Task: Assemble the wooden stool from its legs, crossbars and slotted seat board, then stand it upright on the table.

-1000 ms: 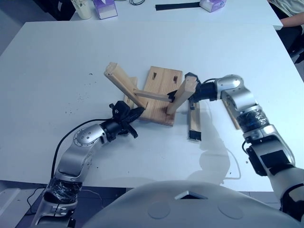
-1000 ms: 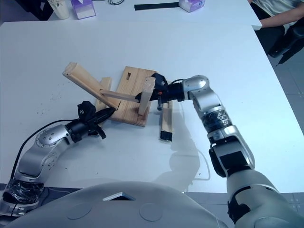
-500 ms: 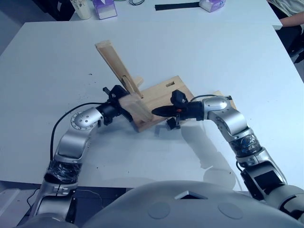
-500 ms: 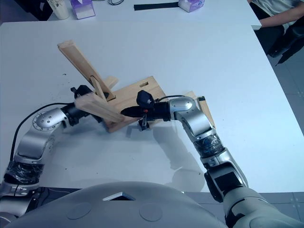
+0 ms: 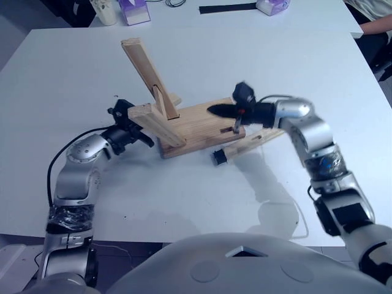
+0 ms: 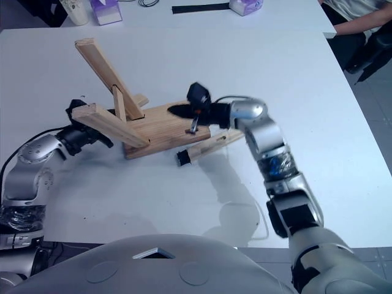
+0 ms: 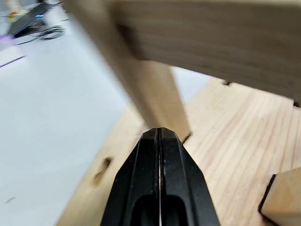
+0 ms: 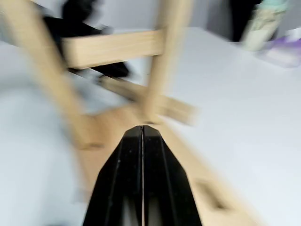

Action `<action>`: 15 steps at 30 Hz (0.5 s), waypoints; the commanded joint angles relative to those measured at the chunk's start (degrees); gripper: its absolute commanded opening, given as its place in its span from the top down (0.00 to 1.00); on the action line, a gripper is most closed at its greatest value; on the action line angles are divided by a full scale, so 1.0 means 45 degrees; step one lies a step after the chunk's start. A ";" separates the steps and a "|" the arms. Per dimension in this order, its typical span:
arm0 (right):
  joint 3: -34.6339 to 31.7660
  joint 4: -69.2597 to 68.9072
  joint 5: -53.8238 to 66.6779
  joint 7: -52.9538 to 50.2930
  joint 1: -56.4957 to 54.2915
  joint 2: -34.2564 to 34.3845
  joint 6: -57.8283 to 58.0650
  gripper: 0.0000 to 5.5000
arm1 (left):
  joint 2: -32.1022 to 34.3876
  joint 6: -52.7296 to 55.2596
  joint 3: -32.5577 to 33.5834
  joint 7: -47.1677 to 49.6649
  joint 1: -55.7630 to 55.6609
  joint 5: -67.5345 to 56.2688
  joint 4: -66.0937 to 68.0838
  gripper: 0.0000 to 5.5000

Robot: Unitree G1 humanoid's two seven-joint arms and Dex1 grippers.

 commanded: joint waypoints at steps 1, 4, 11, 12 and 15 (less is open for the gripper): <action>0.0773 0.5830 -0.2323 -0.0867 -0.2592 0.0290 -0.3369 1.00 | 0.0166 0.0875 0.0645 0.0037 0.1434 -0.0556 -0.1083 1.00; 0.0594 0.9240 -0.2988 -0.2267 -0.4064 0.0825 -0.4389 1.00 | 0.0548 0.0754 0.0059 -0.0861 0.2762 -0.0455 -0.1924 1.00; 0.0296 1.3070 -0.3930 -0.3203 -0.5582 0.1145 -0.5195 1.00 | 0.1124 0.0400 -0.0526 -0.2481 0.5062 -0.0538 -0.3619 1.00; 0.0208 1.3364 -0.4015 -0.3313 -0.5703 0.1289 -0.5226 1.00 | 0.1094 0.0354 -0.0791 -0.2472 0.5159 -0.0358 -0.3686 1.00; 0.0267 1.3822 -0.4407 -0.3164 -0.5683 0.1662 -0.5436 1.00 | 0.0848 0.0314 -0.2082 -0.2037 0.4877 0.0647 -0.3356 1.00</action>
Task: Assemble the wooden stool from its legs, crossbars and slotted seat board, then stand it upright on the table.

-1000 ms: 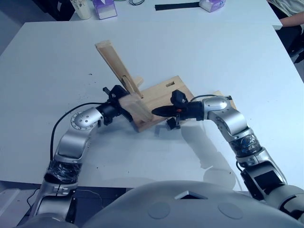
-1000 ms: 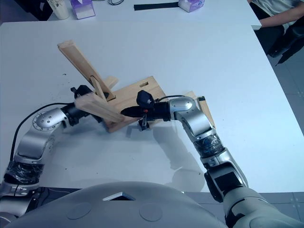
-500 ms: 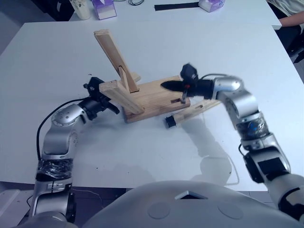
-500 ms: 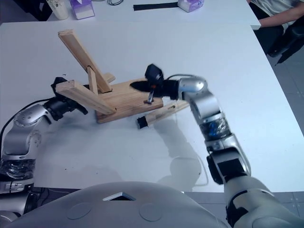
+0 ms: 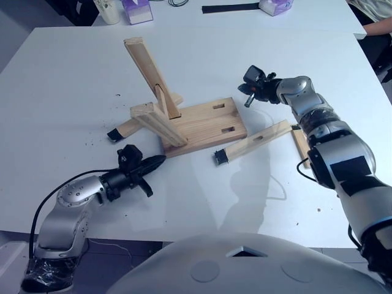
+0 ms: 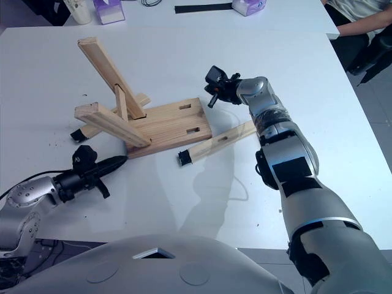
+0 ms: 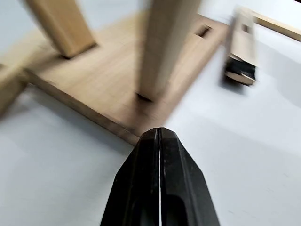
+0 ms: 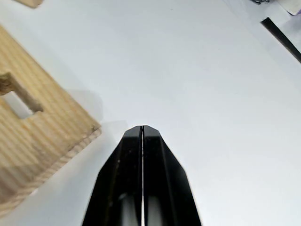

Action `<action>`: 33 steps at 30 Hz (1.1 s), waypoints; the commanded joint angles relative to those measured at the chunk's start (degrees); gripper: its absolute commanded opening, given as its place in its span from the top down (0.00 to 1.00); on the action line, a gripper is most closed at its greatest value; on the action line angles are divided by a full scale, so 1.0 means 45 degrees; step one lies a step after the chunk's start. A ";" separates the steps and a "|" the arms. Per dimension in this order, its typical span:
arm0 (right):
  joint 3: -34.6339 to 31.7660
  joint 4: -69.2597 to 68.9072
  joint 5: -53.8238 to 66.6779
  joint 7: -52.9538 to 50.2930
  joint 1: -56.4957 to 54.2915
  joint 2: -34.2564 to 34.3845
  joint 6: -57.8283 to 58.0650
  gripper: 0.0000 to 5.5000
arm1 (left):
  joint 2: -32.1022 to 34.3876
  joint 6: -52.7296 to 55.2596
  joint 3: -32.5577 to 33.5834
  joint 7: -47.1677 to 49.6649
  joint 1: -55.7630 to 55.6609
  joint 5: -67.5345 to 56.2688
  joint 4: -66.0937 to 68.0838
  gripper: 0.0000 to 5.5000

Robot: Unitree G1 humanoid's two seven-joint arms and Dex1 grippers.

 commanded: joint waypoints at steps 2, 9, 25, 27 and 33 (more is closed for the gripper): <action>-0.0049 0.0575 -0.0575 0.0603 -0.0039 0.0712 -0.0558 1.00 | -0.0274 -0.0044 -0.1964 0.0885 -0.0736 0.1752 0.0754 1.00; 0.0283 0.0576 -0.1144 0.2801 0.0680 0.1066 -0.0968 1.00 | -0.0296 -0.0279 -0.2412 0.1675 -0.1649 0.2917 0.2210 1.00; 0.1296 -0.1141 -0.1382 0.6699 0.2346 0.0115 -0.1423 1.00 | -0.1693 -0.0180 -0.1956 0.2919 -0.3692 0.2585 0.3449 1.00; 0.1210 -0.1536 -0.1139 0.7031 0.2481 0.0167 -0.1113 1.00 | -0.1825 -0.0233 -0.1923 0.3013 -0.3917 0.2589 0.3705 1.00; 0.1649 -0.2979 -0.1071 0.8075 0.3544 -0.0594 -0.0631 1.00 | -0.2053 -0.0452 -0.2316 0.2749 -0.4776 0.2728 0.4405 1.00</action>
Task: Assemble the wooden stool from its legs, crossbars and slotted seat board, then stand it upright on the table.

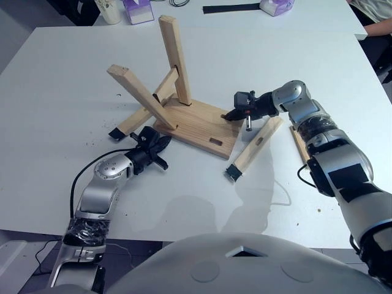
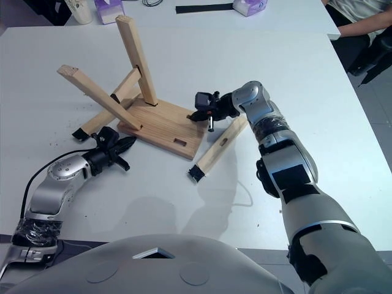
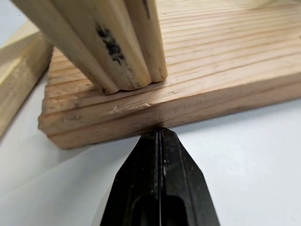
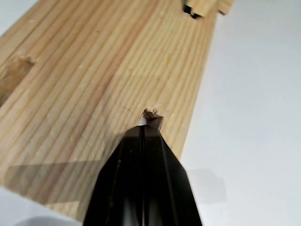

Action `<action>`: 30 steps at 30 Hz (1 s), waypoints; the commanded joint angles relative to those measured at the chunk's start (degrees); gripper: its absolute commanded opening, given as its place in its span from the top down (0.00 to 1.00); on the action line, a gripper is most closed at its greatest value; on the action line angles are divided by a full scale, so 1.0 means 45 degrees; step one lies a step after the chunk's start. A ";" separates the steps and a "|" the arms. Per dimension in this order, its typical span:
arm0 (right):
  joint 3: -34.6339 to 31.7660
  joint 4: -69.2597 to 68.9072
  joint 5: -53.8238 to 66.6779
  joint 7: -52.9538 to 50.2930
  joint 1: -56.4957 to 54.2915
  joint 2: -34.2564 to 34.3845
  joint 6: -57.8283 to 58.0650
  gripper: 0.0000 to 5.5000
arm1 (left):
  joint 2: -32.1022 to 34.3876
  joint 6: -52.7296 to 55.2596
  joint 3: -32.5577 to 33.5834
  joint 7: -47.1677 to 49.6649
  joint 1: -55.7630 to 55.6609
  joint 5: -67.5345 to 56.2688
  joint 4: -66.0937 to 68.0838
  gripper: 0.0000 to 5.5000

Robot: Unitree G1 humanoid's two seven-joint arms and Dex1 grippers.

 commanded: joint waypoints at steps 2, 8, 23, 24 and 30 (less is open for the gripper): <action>0.0904 -0.1191 -0.0378 0.1740 0.2257 -0.0550 0.0988 1.00 | -0.0282 -0.0272 -0.0487 -0.0294 -0.0982 0.0209 0.0770 1.00; 0.0974 -0.5100 0.0607 0.2578 0.3941 -0.1453 0.2576 1.00 | -0.0453 -0.0543 -0.0399 -0.0409 -0.1469 0.0215 0.1480 1.00; 0.1242 -1.0163 0.1945 0.2024 0.5745 -0.2206 0.5689 1.00 | -0.2246 -0.2862 -0.1465 -0.1786 -0.4842 0.0555 0.5396 1.00; 0.1297 -1.0166 0.1935 0.2007 0.5736 -0.2187 0.5697 1.00 | -0.2278 -0.2894 -0.1434 -0.1816 -0.4848 0.0512 0.5394 1.00; 0.1358 -0.9846 0.1984 0.1636 0.5598 -0.2086 0.5587 1.00 | -0.1845 -0.2406 -0.0944 -0.1801 -0.3585 0.0197 0.3758 1.00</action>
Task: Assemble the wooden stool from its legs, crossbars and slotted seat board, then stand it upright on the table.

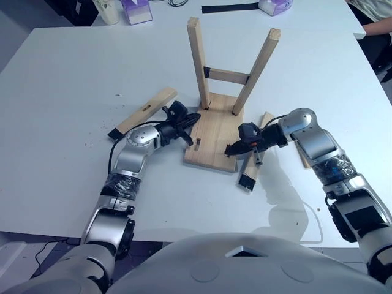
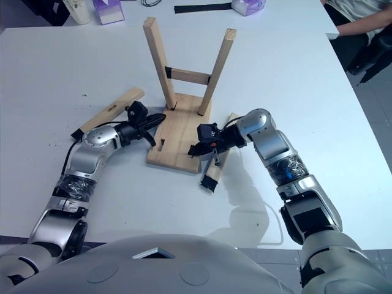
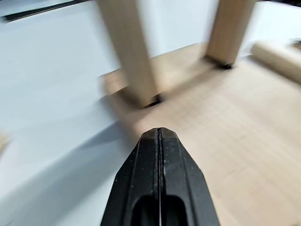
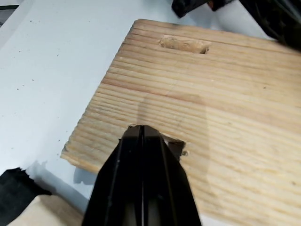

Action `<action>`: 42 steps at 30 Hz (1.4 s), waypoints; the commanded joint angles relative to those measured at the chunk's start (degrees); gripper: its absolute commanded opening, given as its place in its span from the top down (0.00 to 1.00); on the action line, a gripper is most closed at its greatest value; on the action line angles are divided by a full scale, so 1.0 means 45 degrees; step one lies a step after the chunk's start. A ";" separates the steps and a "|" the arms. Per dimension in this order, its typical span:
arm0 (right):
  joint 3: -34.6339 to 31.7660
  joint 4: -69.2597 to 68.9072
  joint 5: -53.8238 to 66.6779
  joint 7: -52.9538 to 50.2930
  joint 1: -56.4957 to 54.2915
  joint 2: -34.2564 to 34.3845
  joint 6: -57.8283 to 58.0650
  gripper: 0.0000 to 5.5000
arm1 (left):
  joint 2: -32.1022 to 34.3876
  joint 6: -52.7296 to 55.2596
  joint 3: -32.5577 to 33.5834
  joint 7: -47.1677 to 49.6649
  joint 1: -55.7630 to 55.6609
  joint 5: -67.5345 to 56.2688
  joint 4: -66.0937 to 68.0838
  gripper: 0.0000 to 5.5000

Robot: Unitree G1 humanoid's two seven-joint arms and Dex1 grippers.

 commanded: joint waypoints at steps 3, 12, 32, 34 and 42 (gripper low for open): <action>0.0599 0.0682 -0.0443 -0.0415 0.0315 0.0077 -0.0006 1.00 | 0.0581 0.1239 0.0630 0.0292 0.2229 -0.0582 -0.2875 1.00; -0.0957 -0.0590 0.0536 -0.1594 -0.0058 -0.0047 0.0024 1.00 | 0.0861 0.3170 0.2107 0.1503 0.5442 -0.1771 -0.7553 1.00; -0.0107 0.7556 -0.3176 -0.4746 -0.4434 0.0484 -0.4330 1.00 | 0.1730 0.2159 0.0394 0.1679 0.3285 0.0576 -0.3849 1.00; 0.0075 0.8158 -0.3492 -0.4852 -0.4556 0.0666 -0.4806 1.00 | 0.1776 0.2027 0.0145 0.1347 0.3157 0.0644 -0.3743 1.00; 0.0218 0.8900 -0.3738 -0.4589 -0.4383 0.0748 -0.5542 1.00 | 0.1987 0.1957 -0.0380 0.0391 0.3448 0.0519 -0.4288 1.00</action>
